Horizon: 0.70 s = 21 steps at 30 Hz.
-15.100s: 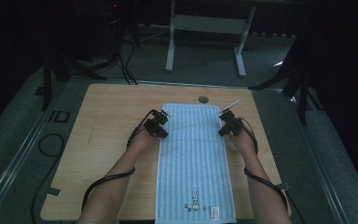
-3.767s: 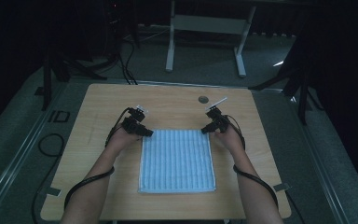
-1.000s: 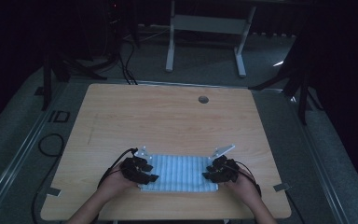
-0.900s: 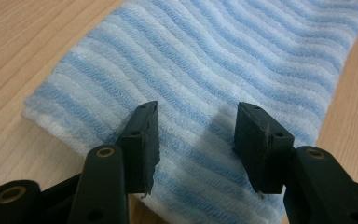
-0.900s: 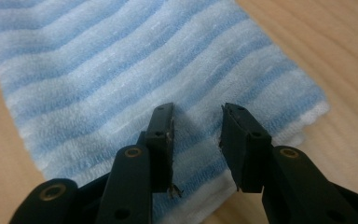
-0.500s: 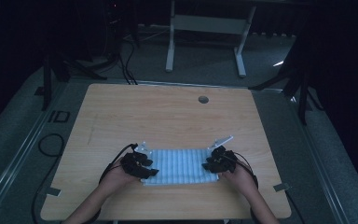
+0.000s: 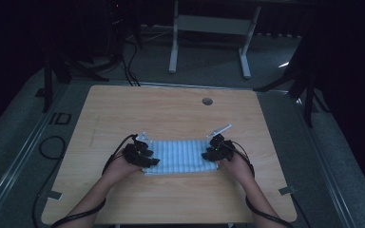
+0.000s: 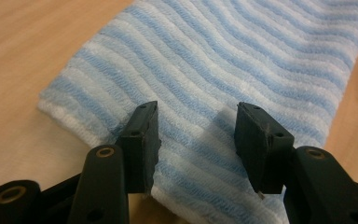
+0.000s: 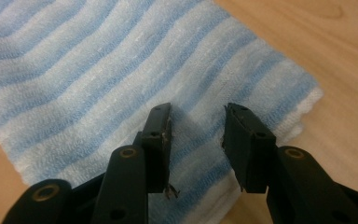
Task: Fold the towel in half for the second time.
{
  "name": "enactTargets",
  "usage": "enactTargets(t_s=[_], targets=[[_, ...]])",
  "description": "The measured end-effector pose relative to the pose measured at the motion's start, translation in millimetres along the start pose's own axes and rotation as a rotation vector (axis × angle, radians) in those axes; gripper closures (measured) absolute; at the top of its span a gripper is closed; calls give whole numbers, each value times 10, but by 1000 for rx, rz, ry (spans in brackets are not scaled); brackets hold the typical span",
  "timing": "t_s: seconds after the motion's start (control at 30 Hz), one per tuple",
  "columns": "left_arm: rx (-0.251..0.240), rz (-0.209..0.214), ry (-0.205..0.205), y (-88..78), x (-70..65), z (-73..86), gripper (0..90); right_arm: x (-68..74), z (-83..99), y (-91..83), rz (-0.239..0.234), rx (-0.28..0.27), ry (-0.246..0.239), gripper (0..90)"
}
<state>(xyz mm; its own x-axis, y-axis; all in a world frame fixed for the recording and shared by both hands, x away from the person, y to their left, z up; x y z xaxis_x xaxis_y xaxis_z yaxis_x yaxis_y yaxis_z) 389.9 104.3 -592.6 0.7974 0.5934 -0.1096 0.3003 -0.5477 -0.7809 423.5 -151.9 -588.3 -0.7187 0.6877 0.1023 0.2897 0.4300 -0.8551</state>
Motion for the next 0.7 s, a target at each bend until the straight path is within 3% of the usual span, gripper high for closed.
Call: enactTargets(t_s=[0.23,0.3,0.4,0.5,0.53,0.7], targets=[[10,-23,-17,27,187,-78,495,-86,-170,87,8,3,23,584],[10,-23,-17,27,187,-78,495,-101,-193,98,5,3,28,576],[1,-28,-38,47,277,-113,495,-137,-272,141,6,5,35,538],[-1,-29,-42,51,294,-119,494,-151,-312,165,15,6,34,534],[-1,-35,-52,56,377,-146,494,-172,-360,190,16,8,40,532],[-13,-40,-75,67,477,-170,495,-201,-449,239,25,10,43,531]])
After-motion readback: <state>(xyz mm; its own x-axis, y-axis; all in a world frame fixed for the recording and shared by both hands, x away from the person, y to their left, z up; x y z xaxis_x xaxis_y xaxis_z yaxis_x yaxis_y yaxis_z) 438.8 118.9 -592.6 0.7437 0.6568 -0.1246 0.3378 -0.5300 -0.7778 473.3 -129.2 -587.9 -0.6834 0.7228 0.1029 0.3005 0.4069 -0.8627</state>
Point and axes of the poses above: each handheld gripper's, and its own axes: y roughly forward along the jaws, z roughly out of its underside, x roughly to its left, the point moved 7 cm from there along y, roughly forward along the jaws, and after that the axes turned 4 degrees about y, right-handed, at the moved point
